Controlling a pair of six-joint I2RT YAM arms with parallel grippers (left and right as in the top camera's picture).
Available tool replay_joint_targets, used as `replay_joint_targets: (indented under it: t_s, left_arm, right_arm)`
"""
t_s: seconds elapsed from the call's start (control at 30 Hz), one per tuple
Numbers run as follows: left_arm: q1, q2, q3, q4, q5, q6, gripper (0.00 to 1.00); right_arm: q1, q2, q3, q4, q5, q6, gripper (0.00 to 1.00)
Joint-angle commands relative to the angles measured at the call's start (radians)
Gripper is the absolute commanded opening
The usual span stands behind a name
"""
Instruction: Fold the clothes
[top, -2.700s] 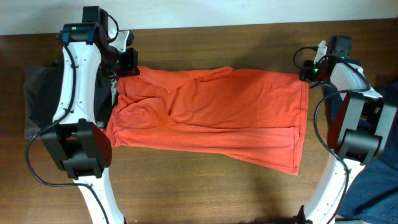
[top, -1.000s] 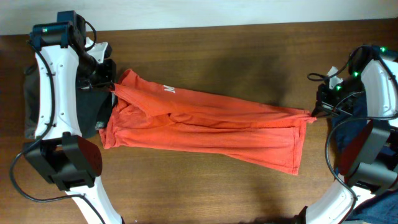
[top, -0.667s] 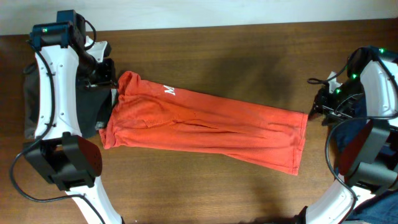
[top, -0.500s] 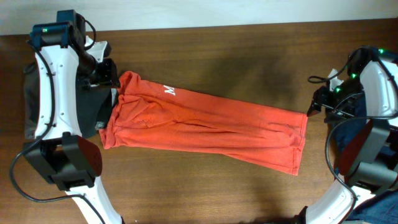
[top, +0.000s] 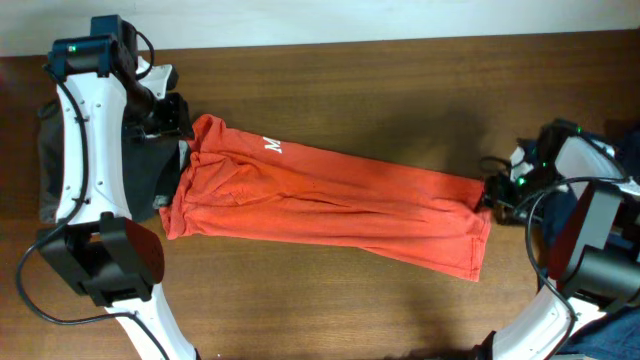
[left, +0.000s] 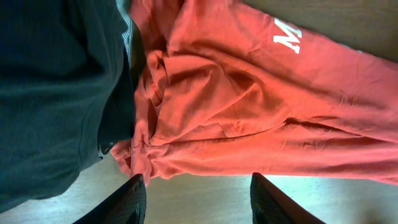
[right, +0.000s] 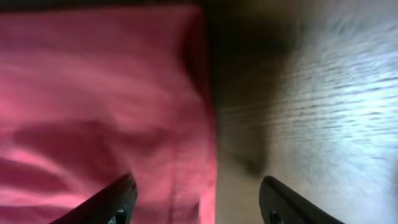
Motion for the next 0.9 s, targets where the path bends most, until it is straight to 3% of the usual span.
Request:
replay_joint_targets:
  t_s: [0.0, 0.13, 0.4, 0.5, 0.63, 0.87]
  left_arm:
    - [0.003, -0.024, 0.01, 0.016, 0.003, 0.009, 0.54]
    - [0.003, -0.024, 0.01, 0.038, 0.003, 0.009, 0.54]
    - [0.003, -0.024, 0.01, 0.089, 0.003, 0.009, 0.54]
    - [0.003, -0.024, 0.01, 0.089, 0.003, 0.009, 0.54]
    - [0.003, -0.024, 0.01, 0.089, 0.003, 0.009, 0.54]
    - [0.003, -0.024, 0.01, 0.089, 0.003, 0.009, 0.54]
  right_arm:
    - [-0.019, 0.004, -0.093, 0.041, -0.03, -0.028, 0.67]
    - [-0.02, 0.004, -0.122, 0.038, -0.036, -0.05, 0.66]
    - [0.008, 0.004, -0.168, -0.024, -0.235, -0.2, 0.49]
    - [0.001, 0.004, -0.168, -0.024, -0.219, -0.198, 0.22]
    - [-0.023, 0.004, -0.146, -0.04, -0.198, -0.191, 0.04]
    - [-0.115, -0.037, 0.076, -0.159, -0.072, -0.088, 0.04]
